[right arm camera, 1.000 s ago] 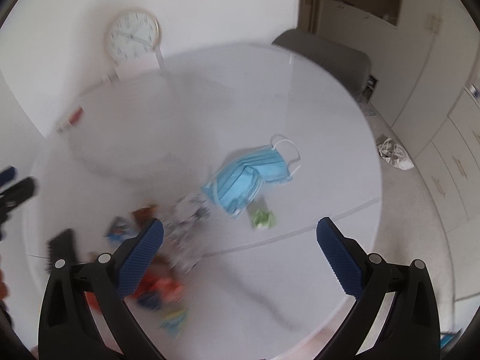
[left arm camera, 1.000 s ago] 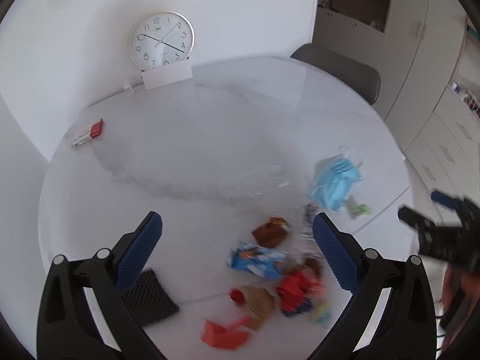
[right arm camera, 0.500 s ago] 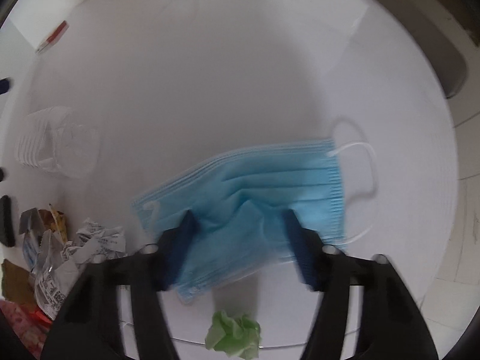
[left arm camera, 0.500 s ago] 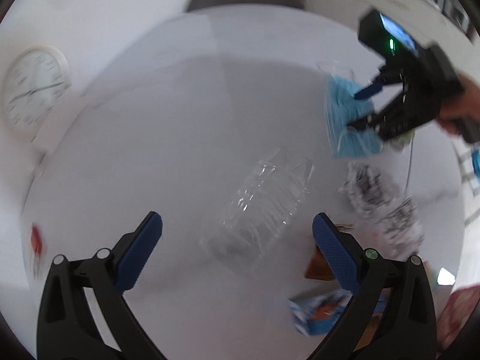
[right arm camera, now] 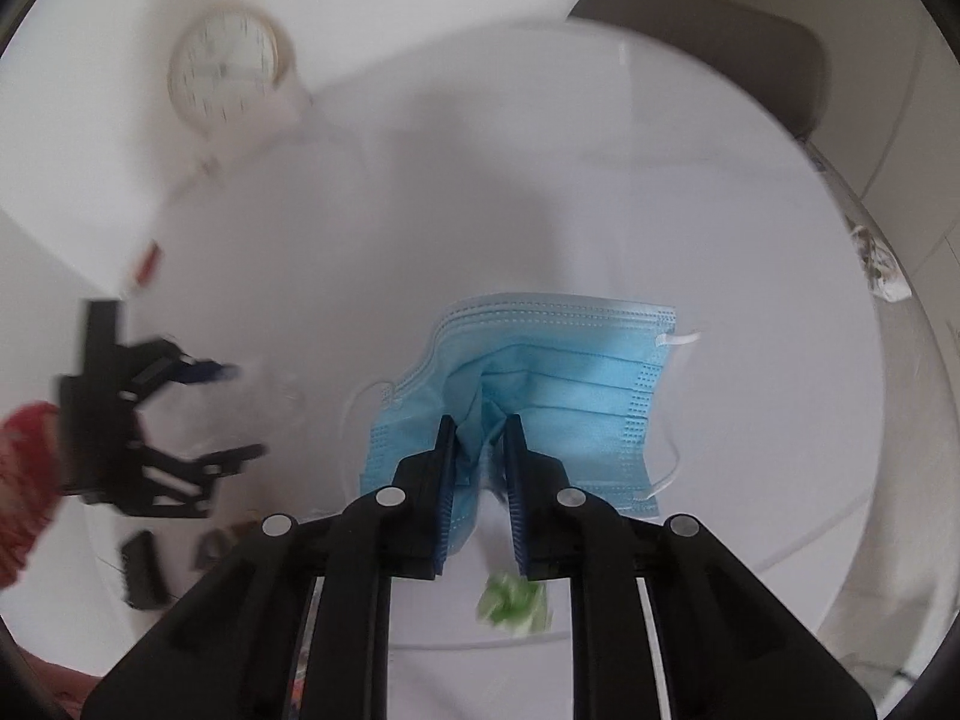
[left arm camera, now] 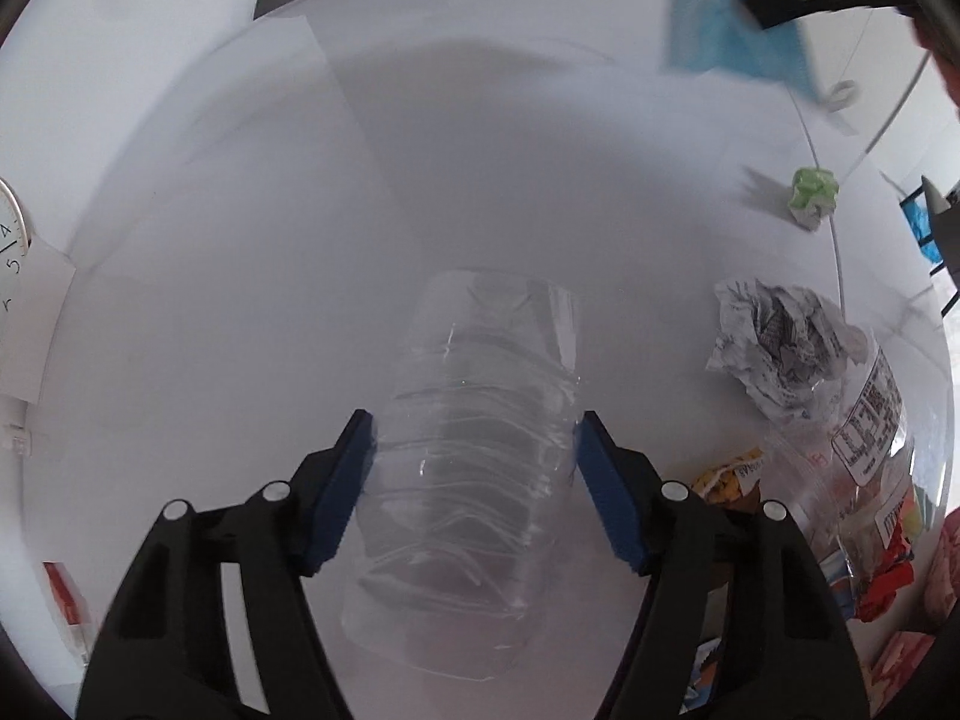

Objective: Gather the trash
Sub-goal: 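Grasp the blue face mask with the right tool while the left tool grasps the clear bottle, then carry the mask and bottle over the bin and open both tools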

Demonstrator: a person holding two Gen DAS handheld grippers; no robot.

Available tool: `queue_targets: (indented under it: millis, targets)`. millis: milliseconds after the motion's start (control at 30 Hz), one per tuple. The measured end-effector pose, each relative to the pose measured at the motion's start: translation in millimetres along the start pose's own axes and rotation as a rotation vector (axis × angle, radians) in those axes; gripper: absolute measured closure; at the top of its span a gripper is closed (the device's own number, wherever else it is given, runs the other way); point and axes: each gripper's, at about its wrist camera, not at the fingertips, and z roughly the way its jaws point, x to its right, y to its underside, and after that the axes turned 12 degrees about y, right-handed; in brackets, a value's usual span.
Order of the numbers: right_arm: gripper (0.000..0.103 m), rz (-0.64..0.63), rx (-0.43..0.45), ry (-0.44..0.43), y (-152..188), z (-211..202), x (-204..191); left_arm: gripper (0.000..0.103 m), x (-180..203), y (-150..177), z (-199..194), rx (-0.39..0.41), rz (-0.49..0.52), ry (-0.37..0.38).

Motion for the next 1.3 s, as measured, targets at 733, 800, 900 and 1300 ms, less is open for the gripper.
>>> queue_targets:
  millis: [733,800,900,1300]
  targets:
    - [0.083,0.679,-0.457,0.204,396,101,183,0.038,210,-16,-123,0.297,-0.109,0.094]
    - [0.083,0.667,-0.521,0.214,415,149,188,0.038,244,-25,-115,0.270,-0.100,0.142]
    - [0.063,0.692,-0.597,0.207,446,200,195,0.038,301,-37,-89,0.214,-0.078,0.194]
    - [0.018,0.571,-0.369,0.230,460,84,183,0.038,445,-45,34,-0.018,0.074,0.248]
